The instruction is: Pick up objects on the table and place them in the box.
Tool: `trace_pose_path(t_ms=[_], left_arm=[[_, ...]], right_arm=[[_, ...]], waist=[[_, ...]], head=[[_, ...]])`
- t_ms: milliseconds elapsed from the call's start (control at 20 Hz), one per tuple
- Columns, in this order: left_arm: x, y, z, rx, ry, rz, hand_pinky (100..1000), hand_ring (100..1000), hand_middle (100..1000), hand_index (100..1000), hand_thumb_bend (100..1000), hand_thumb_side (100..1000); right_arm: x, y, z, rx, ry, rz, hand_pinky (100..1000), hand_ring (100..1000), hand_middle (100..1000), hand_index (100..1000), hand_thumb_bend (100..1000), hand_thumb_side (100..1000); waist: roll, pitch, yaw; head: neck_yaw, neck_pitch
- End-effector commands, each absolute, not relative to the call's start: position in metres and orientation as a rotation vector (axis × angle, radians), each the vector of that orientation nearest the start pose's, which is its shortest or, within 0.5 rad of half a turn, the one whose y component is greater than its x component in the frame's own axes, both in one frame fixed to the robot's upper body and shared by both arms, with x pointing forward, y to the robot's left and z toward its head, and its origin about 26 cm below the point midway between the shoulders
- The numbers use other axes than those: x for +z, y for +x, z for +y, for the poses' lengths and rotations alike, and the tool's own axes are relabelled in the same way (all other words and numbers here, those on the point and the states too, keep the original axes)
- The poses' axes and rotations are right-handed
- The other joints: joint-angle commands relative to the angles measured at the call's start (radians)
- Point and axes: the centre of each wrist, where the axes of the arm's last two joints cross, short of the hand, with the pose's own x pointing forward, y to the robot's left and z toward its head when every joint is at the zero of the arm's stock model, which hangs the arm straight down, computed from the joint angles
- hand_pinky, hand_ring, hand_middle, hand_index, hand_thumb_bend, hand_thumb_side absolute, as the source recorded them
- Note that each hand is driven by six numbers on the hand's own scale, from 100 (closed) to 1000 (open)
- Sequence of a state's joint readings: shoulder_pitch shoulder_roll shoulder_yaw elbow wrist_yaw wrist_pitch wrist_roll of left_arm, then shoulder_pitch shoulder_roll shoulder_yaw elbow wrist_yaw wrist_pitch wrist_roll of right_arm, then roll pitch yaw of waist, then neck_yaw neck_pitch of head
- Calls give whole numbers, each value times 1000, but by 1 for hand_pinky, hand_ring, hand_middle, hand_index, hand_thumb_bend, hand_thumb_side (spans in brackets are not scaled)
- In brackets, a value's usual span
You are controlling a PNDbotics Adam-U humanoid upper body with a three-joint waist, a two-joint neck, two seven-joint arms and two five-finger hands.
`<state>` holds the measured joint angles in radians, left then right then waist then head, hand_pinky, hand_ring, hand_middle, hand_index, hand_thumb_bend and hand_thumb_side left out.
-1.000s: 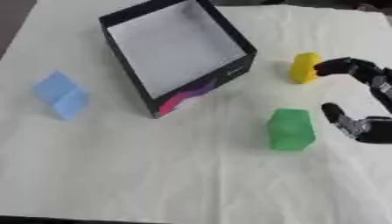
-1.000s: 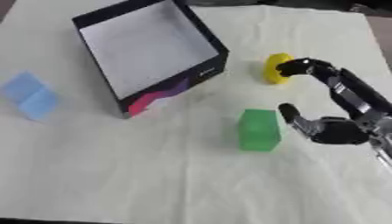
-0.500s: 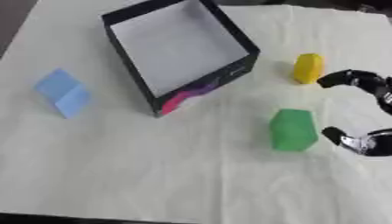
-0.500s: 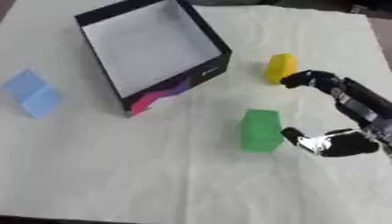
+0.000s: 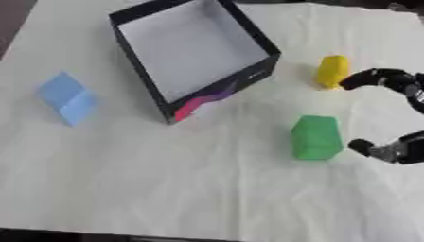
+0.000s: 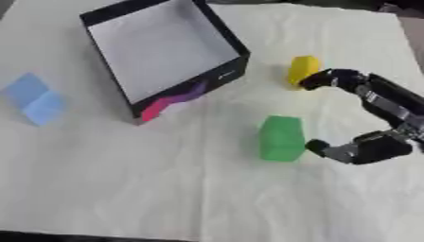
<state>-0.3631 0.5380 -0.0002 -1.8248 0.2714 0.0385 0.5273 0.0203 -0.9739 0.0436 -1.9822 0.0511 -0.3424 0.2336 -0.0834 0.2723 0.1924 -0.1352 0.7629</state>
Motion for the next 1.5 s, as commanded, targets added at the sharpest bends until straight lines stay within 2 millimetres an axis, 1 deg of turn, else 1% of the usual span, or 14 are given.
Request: trace_pose_path(t_ms=[50,250,300,400,450,500,600,800,1000,1250,1500], left_arm=[[216,327,309,159,411,-2178,684,567,789,823,441,578],[216,327,309,156,411,-2178,683,567,789,822,440,578],[216,327,309,156,411,-2178,683,567,789,822,440,578],[216,327,309,155,411,-2176,683,566,789,822,440,579],[216,327,309,155,410,-2176,683,566,788,822,440,579],[216,327,309,155,408,-2175,683,566,789,822,439,580],[215,327,308,154,406,-2174,683,566,788,822,439,580],[215,327,308,152,404,-2172,683,566,788,821,439,581],[214,327,307,153,401,-2171,682,566,788,820,438,582],[215,327,307,154,396,-2172,682,565,785,819,438,582],[216,327,306,158,394,-2176,682,566,786,819,438,582]], right_arm=[[203,259,-360,1454,-335,-1852,960,840,830,904,418,254],[206,261,-357,1471,-272,-1801,961,838,829,904,402,327],[207,261,-357,1473,-258,-1787,960,838,829,904,394,357],[210,263,-355,1477,-240,-1757,960,840,830,905,394,378],[212,264,-354,1480,-237,-1745,960,841,829,905,410,384],[214,265,-353,1482,-237,-1736,961,842,831,906,389,390],[219,267,-351,1480,-245,-1723,961,844,832,907,385,411],[229,270,-347,1485,-307,-1722,960,850,836,908,399,387],[228,272,-342,1503,-357,-1723,960,853,838,908,413,361],[224,273,-336,1546,-366,-1697,962,857,842,909,421,378],[218,274,-331,1582,-354,-1646,965,860,845,911,426,417]], waist=[[-8,-26,1],[-9,-23,1],[-9,-23,1],[-10,-21,1],[-10,-21,1],[-11,-21,0],[-12,-21,0],[-14,-21,0],[-13,-19,3],[-12,-15,6],[-11,-11,9]], head=[[-5,7],[-7,7],[-8,7],[-10,7],[-11,7],[-13,7],[-15,7],[-17,7],[-18,7],[-22,7],[-25,7]])
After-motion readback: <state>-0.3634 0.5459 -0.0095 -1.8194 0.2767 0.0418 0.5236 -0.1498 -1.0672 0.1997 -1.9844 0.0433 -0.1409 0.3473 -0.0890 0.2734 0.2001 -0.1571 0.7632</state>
